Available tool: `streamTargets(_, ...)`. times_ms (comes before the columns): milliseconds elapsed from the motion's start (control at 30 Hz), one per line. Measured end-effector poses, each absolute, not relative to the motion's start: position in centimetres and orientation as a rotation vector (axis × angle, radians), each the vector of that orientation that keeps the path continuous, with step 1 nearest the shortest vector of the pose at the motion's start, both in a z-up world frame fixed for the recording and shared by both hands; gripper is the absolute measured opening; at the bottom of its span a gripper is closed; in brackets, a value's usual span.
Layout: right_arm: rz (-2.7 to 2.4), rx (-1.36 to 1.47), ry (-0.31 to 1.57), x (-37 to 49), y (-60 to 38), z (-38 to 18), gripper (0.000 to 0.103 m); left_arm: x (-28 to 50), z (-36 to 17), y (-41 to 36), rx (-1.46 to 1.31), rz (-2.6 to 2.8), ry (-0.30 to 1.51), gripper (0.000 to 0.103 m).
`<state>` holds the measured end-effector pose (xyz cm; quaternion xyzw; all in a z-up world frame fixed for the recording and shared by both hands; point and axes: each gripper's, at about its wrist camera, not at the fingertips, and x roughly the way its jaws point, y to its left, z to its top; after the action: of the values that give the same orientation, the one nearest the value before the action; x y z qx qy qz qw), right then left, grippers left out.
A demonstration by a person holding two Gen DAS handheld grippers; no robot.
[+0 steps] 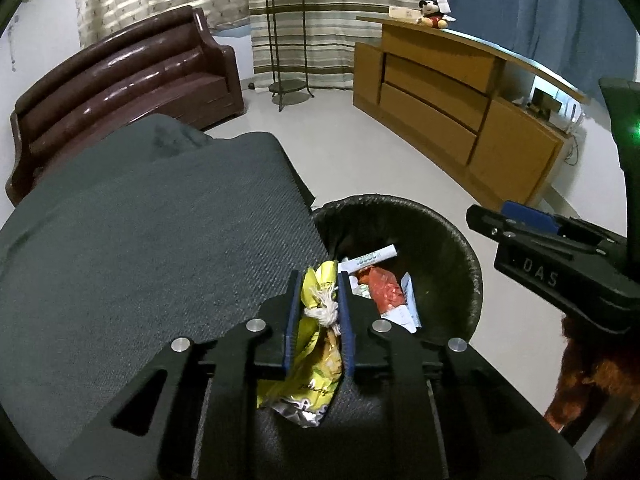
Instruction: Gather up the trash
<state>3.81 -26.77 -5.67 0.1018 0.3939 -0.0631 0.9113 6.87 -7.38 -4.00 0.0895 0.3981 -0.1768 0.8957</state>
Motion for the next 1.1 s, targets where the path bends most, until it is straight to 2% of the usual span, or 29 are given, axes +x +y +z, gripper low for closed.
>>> streamTargets(400,-0.147,0.219,0.805,3.8,-27.1,-5.1,0.042,8.6,-2.4,-9.5,0.152,-0.391,0.767,0.018)
streamTargets(467,-0.149,0.221,0.803,3.8,-27.3,-5.1,0.042,8.9,-2.2,-9.7,0.150,-0.385,0.758,0.022)
streamTargets(533,-0.152,0.223,0.801,3.7,-27.4,-5.1,0.042,9.0,-2.0,-9.9,0.151,-0.381,0.746,0.037)
streamTargets(1100,-0.159,0.227,0.799,3.7,-27.6,-5.3,0.042,9.5,-1.8,-9.9,0.138,-0.343,0.734,0.044)
